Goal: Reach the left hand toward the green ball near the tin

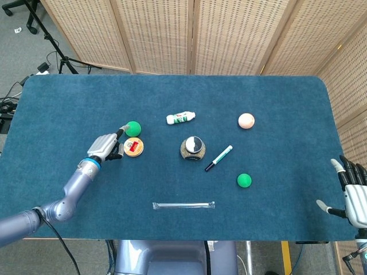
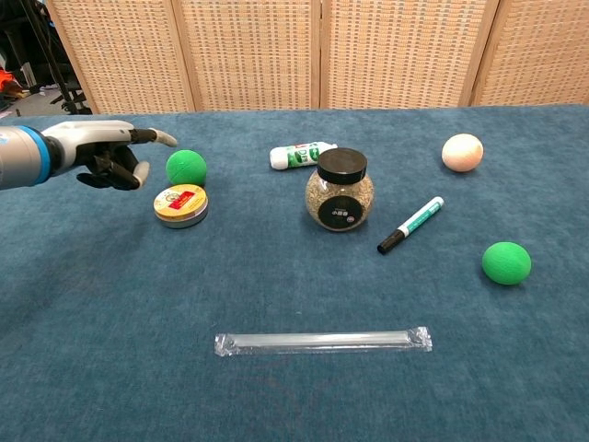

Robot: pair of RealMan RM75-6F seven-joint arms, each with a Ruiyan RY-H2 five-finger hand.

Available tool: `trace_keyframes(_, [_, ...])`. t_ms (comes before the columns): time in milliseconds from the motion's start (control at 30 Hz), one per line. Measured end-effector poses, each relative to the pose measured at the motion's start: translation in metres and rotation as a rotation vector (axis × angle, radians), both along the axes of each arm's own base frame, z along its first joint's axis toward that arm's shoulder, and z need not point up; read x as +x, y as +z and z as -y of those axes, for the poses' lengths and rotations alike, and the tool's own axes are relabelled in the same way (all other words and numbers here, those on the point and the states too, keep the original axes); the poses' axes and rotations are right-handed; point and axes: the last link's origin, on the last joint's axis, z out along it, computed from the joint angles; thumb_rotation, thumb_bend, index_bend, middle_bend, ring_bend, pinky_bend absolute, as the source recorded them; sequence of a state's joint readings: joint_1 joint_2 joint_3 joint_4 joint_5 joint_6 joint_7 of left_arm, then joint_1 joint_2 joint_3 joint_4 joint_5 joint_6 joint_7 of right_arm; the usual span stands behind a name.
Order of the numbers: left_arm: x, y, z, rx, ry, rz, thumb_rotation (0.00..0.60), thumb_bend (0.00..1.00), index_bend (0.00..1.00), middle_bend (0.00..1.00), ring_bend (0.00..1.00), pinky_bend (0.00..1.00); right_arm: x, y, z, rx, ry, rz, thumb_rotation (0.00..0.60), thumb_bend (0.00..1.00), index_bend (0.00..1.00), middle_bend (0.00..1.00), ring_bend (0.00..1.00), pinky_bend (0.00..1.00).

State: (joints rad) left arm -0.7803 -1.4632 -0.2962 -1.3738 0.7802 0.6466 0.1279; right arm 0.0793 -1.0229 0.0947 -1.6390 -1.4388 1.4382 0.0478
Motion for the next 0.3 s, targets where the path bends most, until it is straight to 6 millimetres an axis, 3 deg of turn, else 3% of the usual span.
trace_keyframes(300, [-0.0022, -0.0100, -0.0038, -0.003, 0.032, 0.018, 0.600, 0.86, 0.00, 0.92, 0.97, 1.00, -0.0007, 0.0009, 0.0003, 0.004, -0.001, 0.009, 0.600, 0.00, 0.00, 0.00, 0.00, 0.00])
